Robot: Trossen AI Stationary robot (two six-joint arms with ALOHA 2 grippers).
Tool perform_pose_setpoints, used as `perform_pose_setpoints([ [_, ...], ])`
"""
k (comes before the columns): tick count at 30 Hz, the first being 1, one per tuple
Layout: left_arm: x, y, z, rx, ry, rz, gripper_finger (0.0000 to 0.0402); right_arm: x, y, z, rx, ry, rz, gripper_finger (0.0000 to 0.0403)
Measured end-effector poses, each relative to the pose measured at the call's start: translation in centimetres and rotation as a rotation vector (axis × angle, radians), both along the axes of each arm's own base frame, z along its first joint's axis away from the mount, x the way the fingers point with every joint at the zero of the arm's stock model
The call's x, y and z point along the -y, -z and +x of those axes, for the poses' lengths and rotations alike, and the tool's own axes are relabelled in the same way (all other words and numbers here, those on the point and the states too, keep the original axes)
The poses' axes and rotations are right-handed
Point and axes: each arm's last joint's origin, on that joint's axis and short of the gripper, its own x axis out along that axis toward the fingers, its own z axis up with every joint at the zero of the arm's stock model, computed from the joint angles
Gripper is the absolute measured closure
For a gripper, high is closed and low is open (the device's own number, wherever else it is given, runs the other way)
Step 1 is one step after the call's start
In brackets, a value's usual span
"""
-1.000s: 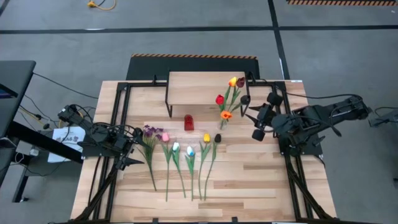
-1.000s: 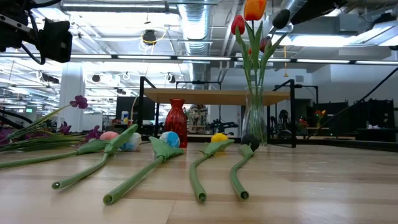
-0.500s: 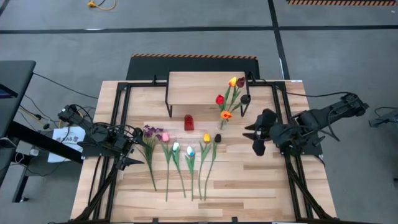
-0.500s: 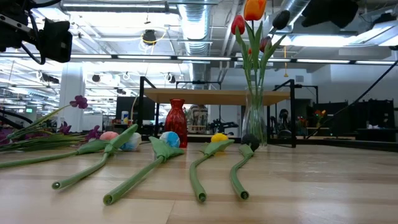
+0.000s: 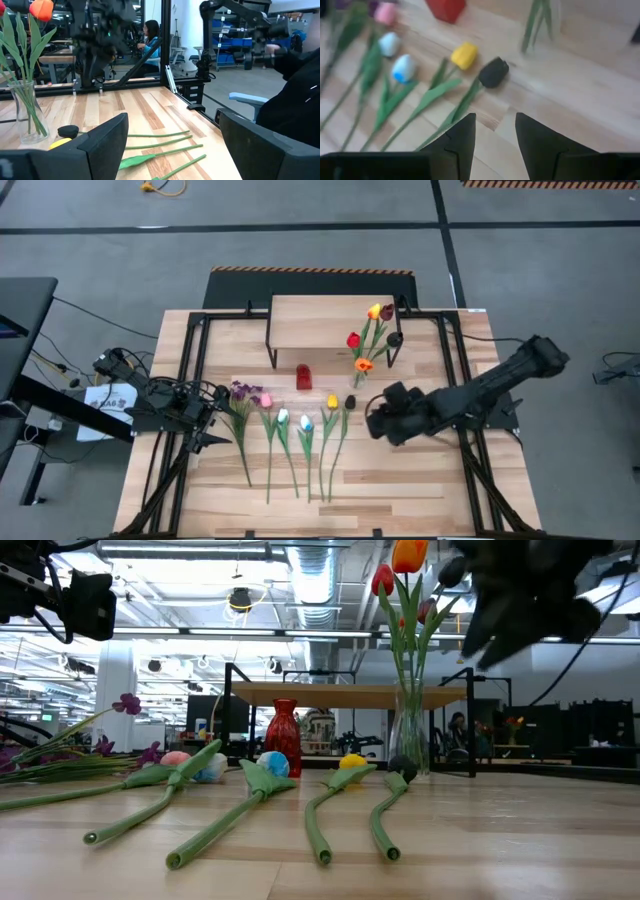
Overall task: Pick and place flowers into a vace then onto a shelf
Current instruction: Put the black flower into the transparent vase
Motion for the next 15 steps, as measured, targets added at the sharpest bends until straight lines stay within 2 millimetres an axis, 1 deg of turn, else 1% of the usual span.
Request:
perform_pose_setpoints([
  [4,0.0,0.0,0.0,0.0,0.0,0.0,0.0099,-0.8,2.7,1.8,-0.029,0.046,-0.001,0.0276],
  [8,0.0,0.0,0.0,0.0,0.0,0.0,0.0099,-1.3,4.9,3.6,-0.012,0.052,0.006,0.028],
  [11,0.0,0.0,0.0,0.0,0.0,0.0,0.0099,-1.4,5.9,4.8,0.017,0.04,0.021,0.028],
  [15,0.0,0.0,0.0,0.0,0.0,0.0,0.0099,-1.0,6.7,5.7,0.022,0.031,0.034,0.028],
])
